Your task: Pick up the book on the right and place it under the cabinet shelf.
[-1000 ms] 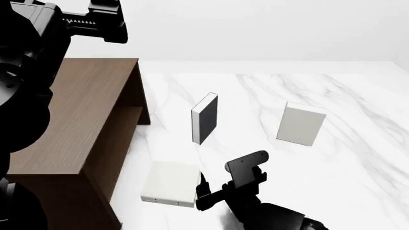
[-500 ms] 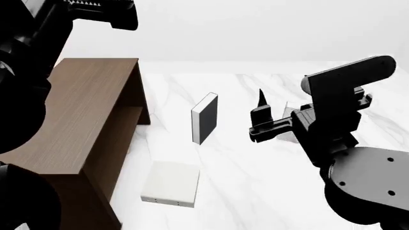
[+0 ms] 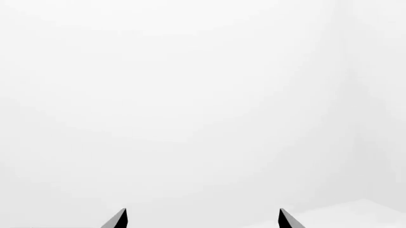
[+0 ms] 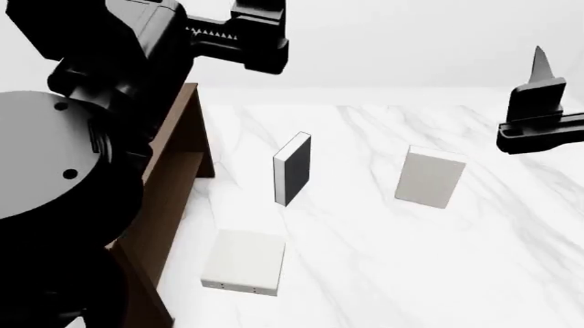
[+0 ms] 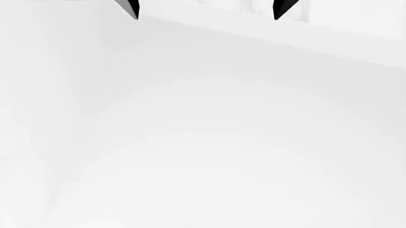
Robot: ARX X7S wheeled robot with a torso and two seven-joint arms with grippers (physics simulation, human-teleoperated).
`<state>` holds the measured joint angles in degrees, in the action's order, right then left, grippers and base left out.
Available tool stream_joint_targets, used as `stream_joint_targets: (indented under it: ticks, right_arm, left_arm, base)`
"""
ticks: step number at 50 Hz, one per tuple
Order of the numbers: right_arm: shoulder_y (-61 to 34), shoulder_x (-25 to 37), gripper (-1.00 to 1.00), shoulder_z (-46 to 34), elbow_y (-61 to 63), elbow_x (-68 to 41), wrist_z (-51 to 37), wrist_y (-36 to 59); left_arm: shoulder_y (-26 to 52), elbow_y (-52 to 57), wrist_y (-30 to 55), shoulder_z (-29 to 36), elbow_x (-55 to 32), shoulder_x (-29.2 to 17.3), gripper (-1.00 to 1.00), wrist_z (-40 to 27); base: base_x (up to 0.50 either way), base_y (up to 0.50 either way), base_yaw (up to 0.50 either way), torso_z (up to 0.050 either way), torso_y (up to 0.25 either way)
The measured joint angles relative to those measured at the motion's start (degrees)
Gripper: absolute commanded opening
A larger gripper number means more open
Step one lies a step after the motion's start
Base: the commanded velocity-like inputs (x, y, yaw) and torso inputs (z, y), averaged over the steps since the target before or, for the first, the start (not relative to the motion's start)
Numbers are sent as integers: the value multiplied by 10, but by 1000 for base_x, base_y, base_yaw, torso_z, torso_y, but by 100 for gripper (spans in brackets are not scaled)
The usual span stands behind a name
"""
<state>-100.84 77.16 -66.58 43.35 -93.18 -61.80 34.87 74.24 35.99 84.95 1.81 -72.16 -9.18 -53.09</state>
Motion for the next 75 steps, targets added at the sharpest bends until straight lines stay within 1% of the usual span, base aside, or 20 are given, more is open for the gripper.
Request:
stream_joint_targets:
  ticks: [16,29,48,75]
  right_arm:
    - [-20,55,100,16,21,-22,-7,18]
    - [-9,72,100,13,27,-15,-5,8]
    - [22,78,100,-1,26,9,2,-18]
    - [63,89,100,-21,25,39,6,-63]
  left_arm:
    - [-49,12,-37,39,-14,35,100,-30]
    - [-108,33,-68,90,-5,49,100,-36]
    - [-209,57,-139,180,65,41,100,-1]
    - [-320,58,-241,276,155,13,100,41]
  base:
    - [0,0,0,0,0]
    - [0,0,0,0,0]
    - [0,0,0,0,0]
    - [0,0,0,0,0]
